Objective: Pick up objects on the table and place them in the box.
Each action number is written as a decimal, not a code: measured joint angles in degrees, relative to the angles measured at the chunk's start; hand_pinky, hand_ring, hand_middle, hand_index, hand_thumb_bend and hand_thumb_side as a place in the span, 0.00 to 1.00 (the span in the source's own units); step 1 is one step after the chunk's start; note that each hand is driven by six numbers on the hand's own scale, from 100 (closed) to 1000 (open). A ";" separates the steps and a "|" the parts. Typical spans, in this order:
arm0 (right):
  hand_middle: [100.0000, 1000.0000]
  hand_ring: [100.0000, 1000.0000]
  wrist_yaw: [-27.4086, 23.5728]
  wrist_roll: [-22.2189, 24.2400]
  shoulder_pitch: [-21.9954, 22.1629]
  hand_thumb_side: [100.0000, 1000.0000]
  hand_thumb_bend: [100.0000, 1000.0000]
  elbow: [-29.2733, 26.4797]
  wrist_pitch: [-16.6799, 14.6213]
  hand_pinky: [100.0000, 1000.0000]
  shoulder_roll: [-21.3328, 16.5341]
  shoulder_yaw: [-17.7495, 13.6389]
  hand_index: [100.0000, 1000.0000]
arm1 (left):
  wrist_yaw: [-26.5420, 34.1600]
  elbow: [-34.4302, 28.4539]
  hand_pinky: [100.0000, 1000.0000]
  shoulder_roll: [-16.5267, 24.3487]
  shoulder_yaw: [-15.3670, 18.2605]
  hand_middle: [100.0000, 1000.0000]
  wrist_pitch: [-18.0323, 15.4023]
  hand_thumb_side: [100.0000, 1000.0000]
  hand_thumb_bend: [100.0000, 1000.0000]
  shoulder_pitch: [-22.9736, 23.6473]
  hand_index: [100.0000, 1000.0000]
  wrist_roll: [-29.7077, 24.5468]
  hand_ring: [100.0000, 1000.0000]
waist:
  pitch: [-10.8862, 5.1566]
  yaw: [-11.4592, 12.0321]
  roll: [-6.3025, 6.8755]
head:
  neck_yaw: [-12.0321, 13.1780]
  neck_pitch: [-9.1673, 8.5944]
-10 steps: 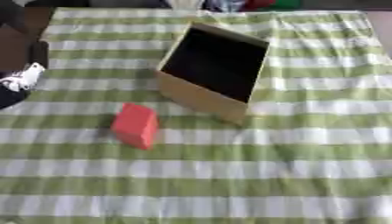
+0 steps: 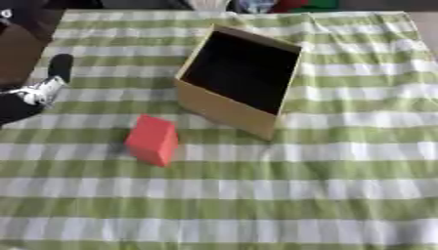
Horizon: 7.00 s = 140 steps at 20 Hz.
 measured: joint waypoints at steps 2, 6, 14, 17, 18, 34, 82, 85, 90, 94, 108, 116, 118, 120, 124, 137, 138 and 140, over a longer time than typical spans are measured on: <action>0.69 0.70 0.00 0.09 0.00 0.53 0.00 0.00 0.09 0.86 -0.05 0.12 0.86 | 0.00 -0.08 0.74 2.15 -2.00 0.60 1.67 0.04 0.15 -1.20 0.84 -1.77 0.53 | -0.11 -0.11 0.19 | 0.12 0.00; 0.69 0.70 0.00 0.20 0.00 0.53 0.00 0.00 0.19 0.86 -0.07 0.20 0.86 | -0.11 -0.24 0.77 5.44 -6.32 0.63 5.14 0.06 0.21 -3.51 0.86 -5.33 0.56 | -0.20 -0.36 0.30 | 0.48 0.00; 0.69 0.70 -0.01 0.39 -0.01 0.53 0.00 0.00 0.32 0.86 -0.08 0.52 0.86 | 0.31 -0.25 0.85 6.88 -9.03 0.72 8.92 0.00 0.48 -6.44 0.91 -12.93 0.67 | -0.23 -0.66 0.65 | 0.77 0.00; 0.69 0.70 -0.07 0.76 -0.04 0.53 0.00 0.00 0.42 0.86 -0.09 0.86 0.86 | 0.35 -0.27 0.87 8.80 -11.03 0.74 9.27 0.00 0.57 -8.37 0.92 -15.73 0.69 | -0.23 -1.53 1.20 | 1.53 0.00; 0.69 0.70 -0.09 0.83 -0.06 0.53 0.00 0.00 0.43 0.86 -0.09 0.90 0.86 | 0.42 -0.27 0.89 9.42 -12.08 0.75 9.61 0.00 0.60 -8.98 0.92 -16.60 0.71 | -0.23 -1.54 1.27 | 1.70 0.00; 0.69 0.69 -0.30 1.26 0.01 0.54 0.00 0.00 0.70 0.86 -0.10 1.20 0.86 | -0.12 -0.28 0.93 9.77 -24.04 0.83 14.64 0.00 0.69 -16.77 0.93 -31.25 0.80 | -0.54 -1.00 1.33 | 1.92 0.00; 0.68 0.69 -0.58 1.75 1.28 0.55 0.00 0.00 1.45 0.87 -0.25 1.54 0.86 | -5.50 5.33 0.88 4.69 -25.20 0.88 32.30 0.00 0.61 -23.92 0.93 -48.47 0.87 | -0.55 0.07 1.84 | 1.79 -0.01; 0.68 0.69 -0.68 1.76 1.28 0.55 0.00 0.00 1.45 0.87 -0.24 1.55 0.86 | -6.33 6.52 0.88 4.20 -25.77 0.88 31.99 0.00 0.61 -24.05 0.93 -48.63 0.87 | -0.55 0.06 1.83 | 1.91 -0.01; 0.69 0.69 -0.77 1.77 1.29 0.55 0.00 0.00 1.46 0.87 -0.24 1.55 0.86 | -7.37 7.89 0.88 3.94 -26.46 0.84 31.62 0.00 0.62 -24.22 0.88 -48.72 0.87 | -0.55 0.03 1.83 | 1.98 -0.01; 0.69 0.69 -0.84 1.78 1.33 0.55 0.00 0.00 1.47 0.87 -0.23 1.55 0.86 | -9.13 9.50 0.89 2.76 -27.66 0.77 31.22 0.00 0.62 -24.52 0.86 -49.01 0.86 | -0.55 0.02 1.83 | 1.99 -0.01; 0.68 0.69 -1.01 1.96 1.48 0.55 0.00 0.00 1.61 0.87 -0.08 1.62 0.86 | -12.78 14.38 0.89 -1.12 -29.75 0.76 31.58 0.00 0.56 -25.18 0.87 -48.42 0.86 | -0.50 0.09 1.63 | 2.53 -0.02; 0.68 0.69 -1.05 2.17 1.48 0.56 0.00 0.00 1.61 0.87 -0.07 1.87 0.86 | -14.92 17.22 0.88 -2.33 -30.12 0.74 31.10 0.00 0.54 -25.10 0.85 -46.89 0.85 | -0.20 0.16 1.45 | 2.71 -0.04; 0.68 0.69 -1.05 2.21 1.48 0.56 0.00 0.00 1.64 0.87 -0.05 1.87 0.87 | -15.32 17.78 0.88 -2.65 -30.32 0.71 30.90 0.00 0.53 -25.08 0.84 -46.67 0.85 | -0.20 0.16 1.38 | 2.77 -0.05; 0.69 0.70 -1.06 2.22 1.48 0.56 0.00 0.00 1.66 0.87 -0.04 1.87 0.87 | -15.49 18.16 0.88 -2.90 -30.38 0.69 30.76 0.00 0.51 -25.00 0.84 -46.52 0.84 | -0.19 0.12 1.37 | 2.78 -0.06; 0.69 0.70 -1.06 2.21 1.51 0.56 0.00 0.00 1.67 0.87 -0.03 1.87 0.87 | -15.58 18.47 0.85 -3.31 -30.38 0.51 30.88 0.00 0.43 -24.95 0.72 -46.18 0.77 | -0.18 0.09 1.32 | 2.78 -0.06; 0.68 0.70 -1.06 2.09 1.99 0.57 0.00 0.00 2.04 0.88 0.01 1.86 0.87 | -14.32 16.87 0.78 -3.22 -30.34 0.42 32.10 0.00 0.23 -24.95 0.43 -44.25 0.66 | -0.19 0.20 1.31 | 2.76 -0.08; 0.68 0.70 -1.06 2.10 1.99 0.57 0.00 0.00 2.05 0.88 0.01 1.86 0.87 | -14.32 16.59 0.78 -3.04 -30.33 0.41 32.00 0.00 0.24 -24.95 0.42 -44.04 0.65 | -0.19 0.20 1.31 | 2.75 -0.08; 0.68 0.70 -1.06 2.10 1.99 0.57 0.00 0.00 2.05 0.88 0.01 1.85 0.87 | -14.31 16.09 0.77 -2.40 -30.21 0.41 31.72 0.00 0.26 -24.98 0.42 -43.75 0.65 | -0.21 0.22 1.31 | 2.72 -0.08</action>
